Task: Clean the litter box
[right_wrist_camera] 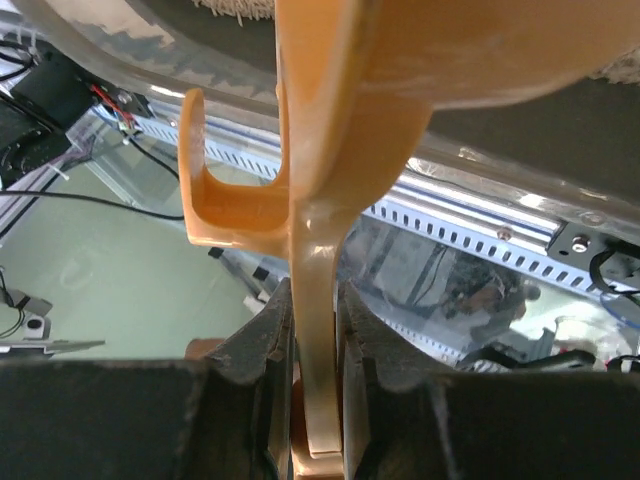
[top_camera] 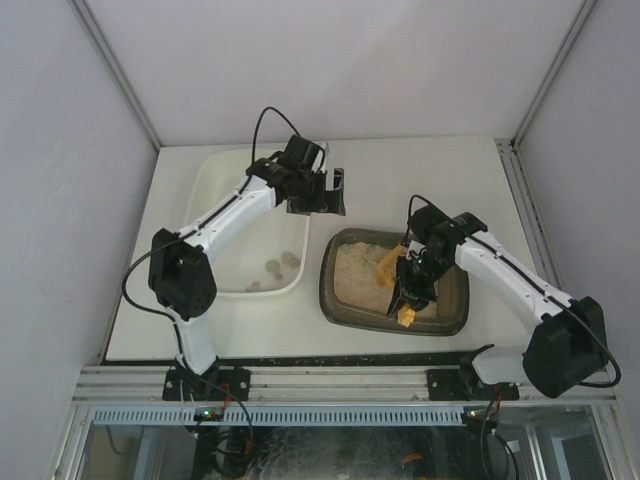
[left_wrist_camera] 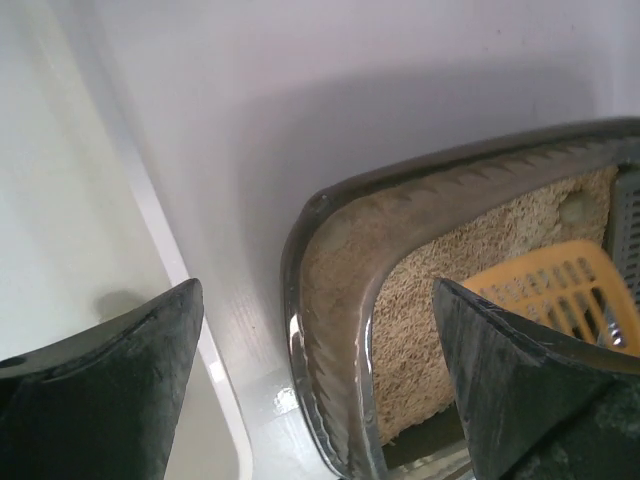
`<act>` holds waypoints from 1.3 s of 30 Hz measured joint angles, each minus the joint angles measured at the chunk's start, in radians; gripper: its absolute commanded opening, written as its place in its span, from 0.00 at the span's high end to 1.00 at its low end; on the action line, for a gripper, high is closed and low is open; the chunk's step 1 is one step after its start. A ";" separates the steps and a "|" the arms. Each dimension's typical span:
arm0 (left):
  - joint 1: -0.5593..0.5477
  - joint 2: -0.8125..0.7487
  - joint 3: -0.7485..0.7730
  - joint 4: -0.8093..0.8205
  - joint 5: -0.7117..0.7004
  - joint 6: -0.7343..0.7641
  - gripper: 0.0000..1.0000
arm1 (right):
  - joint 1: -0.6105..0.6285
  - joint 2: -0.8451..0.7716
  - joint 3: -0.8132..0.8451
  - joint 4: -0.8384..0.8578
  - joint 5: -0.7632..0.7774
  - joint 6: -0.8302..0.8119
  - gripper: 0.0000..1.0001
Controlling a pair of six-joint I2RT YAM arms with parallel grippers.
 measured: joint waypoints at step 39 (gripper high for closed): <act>-0.014 -0.041 -0.386 0.432 0.034 -0.312 0.00 | -0.052 0.256 -0.226 0.630 -0.251 0.102 1.00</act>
